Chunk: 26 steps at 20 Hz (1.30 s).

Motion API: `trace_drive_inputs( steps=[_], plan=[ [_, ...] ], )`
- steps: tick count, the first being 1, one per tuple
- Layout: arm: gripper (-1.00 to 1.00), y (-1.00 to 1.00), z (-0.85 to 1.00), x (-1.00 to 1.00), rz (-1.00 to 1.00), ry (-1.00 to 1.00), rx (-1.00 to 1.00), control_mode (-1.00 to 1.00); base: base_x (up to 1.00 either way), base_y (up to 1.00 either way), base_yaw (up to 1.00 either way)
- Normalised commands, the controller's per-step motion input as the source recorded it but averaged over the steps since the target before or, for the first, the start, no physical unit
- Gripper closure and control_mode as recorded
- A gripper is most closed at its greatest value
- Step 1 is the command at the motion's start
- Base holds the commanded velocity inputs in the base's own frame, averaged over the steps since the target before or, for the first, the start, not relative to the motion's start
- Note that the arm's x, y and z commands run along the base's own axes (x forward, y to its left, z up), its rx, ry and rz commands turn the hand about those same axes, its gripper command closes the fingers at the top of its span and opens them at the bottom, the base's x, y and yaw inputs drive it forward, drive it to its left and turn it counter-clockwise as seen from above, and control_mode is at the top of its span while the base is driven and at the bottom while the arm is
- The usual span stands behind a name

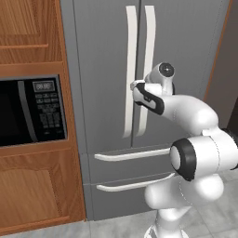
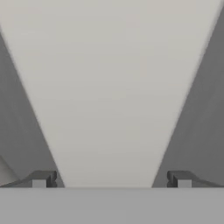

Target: Retrieve the sausage and cheese from the fridge and place them on the cutting board on the counter.

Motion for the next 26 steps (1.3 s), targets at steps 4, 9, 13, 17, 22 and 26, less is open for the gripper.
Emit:
trace_drive_inputs(
  steps=[4, 9, 13, 17, 22, 26],
  plan=[
    [-1.00, 0.00, 0.00, 0.16, 0.00, -0.03, 0.00, -1.00, 0.00, 0.00, 0.00],
    [1.00, 0.00, 0.06, 0.26, 0.00, -0.02, 0.01, -1.00, 0.00, 0.00, 0.00],
    [1.00, 0.00, 0.54, 0.01, 0.00, 0.00, 0.04, -1.00, 0.00, 0.00, 0.00],
    [1.00, 0.00, 0.72, -0.25, 0.00, 0.00, 0.03, -1.00, 0.00, 0.00, 0.00],
    [1.00, -0.06, 0.70, -0.66, 0.00, -0.01, 0.00, -1.00, 0.00, 0.00, 0.00],
    [1.00, -0.35, 0.62, -0.84, 0.00, -0.03, 0.00, -1.00, 0.00, 0.00, 0.00]
  ],
)
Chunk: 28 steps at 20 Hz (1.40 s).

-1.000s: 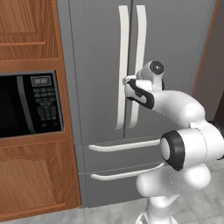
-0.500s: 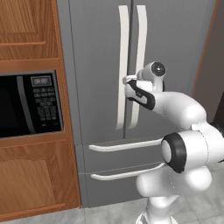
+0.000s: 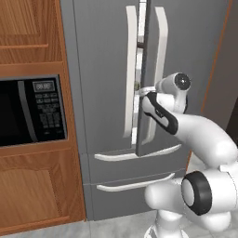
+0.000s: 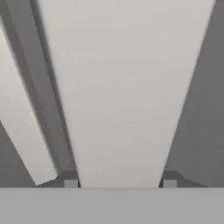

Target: Retrieve the sausage and cheese from the fridge and place them on the cutting board on the counter.

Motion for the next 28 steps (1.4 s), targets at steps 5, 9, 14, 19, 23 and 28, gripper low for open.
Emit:
trace_drive_inputs(
  steps=[5, 9, 14, 19, 23, 28],
  plan=[
    [1.00, -0.91, 0.66, -0.97, -0.03, 0.00, 0.00, -1.00, 0.00, 0.00, 0.00],
    [1.00, -1.00, 0.68, -1.00, -0.06, 0.00, 0.00, -1.00, 0.00, 0.00, 0.00],
    [1.00, -0.98, 0.70, -0.98, -0.07, 0.00, 0.00, -1.00, 0.00, 0.00, 0.00],
    [1.00, -0.55, 0.77, -0.87, -0.05, 0.00, 0.00, -1.00, 0.00, 0.00, 0.00],
    [-1.00, 0.35, 0.46, -0.94, -0.02, 0.00, 0.08, -1.00, 0.00, 0.00, 0.00],
    [-1.00, 0.70, 0.24, -0.97, -0.10, 0.00, 0.17, -1.00, 0.00, 0.00, 0.00]
  ],
)
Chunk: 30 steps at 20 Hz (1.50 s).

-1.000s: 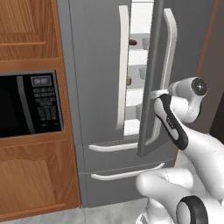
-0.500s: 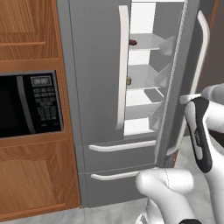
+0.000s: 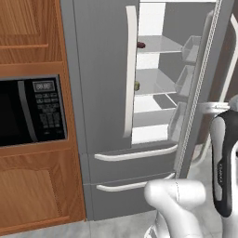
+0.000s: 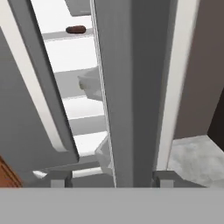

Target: Retrieve the sausage and cheese from the fridge and place them on the cutting board on the counter.

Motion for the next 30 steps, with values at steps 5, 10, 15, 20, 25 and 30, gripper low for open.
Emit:
trace_drive_inputs(
  steps=[5, 10, 15, 20, 25, 30],
  plan=[
    [-1.00, 0.99, 0.23, -0.29, -0.22, 0.01, 0.13, -1.00, 0.00, 0.00, 0.00],
    [-1.00, 0.72, 0.25, 0.37, -0.34, 0.03, 0.12, -1.00, 0.00, 0.00, 0.00],
    [-1.00, 0.69, 0.07, 0.14, -0.37, 0.00, 0.15, -1.00, 0.00, 0.00, 0.00],
    [-1.00, 0.14, 0.08, 0.14, -0.36, 0.00, 0.26, -1.00, 0.00, 0.00, 0.00],
    [-1.00, -0.28, 0.01, 0.02, -0.24, -0.02, 0.30, -1.00, 0.00, 0.00, 0.00],
    [-1.00, -0.28, -0.02, 0.49, -0.29, -0.09, 0.21, -1.00, 0.00, 0.00, 0.00]
  ],
)
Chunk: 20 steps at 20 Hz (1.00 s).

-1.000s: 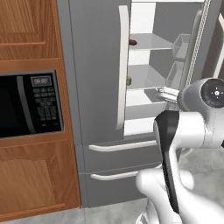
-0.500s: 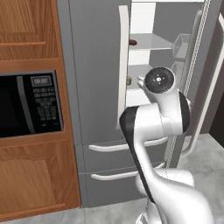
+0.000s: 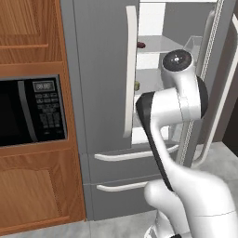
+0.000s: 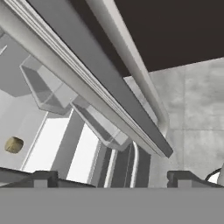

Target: Retrieve the sausage and cheese from the fridge and place them on the cutting board on the counter.

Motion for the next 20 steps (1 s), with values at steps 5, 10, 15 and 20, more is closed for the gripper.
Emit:
trace_drive_inputs(
  steps=[5, 10, 15, 20],
  plan=[
    [-1.00, -0.03, -0.07, 0.74, -0.31, -0.12, 0.15, -1.00, 0.00, 0.00, 0.00],
    [-1.00, -0.16, -0.25, 0.48, -0.30, -0.08, 0.11, -1.00, 0.00, 0.00, 0.00],
    [-1.00, -0.31, -0.38, 0.62, -0.24, -0.04, 0.11, -1.00, 0.00, 0.00, 0.00],
    [-1.00, -0.32, -0.40, 0.56, -0.15, -0.08, 0.10, -1.00, 0.00, 0.00, 0.00]
  ],
)
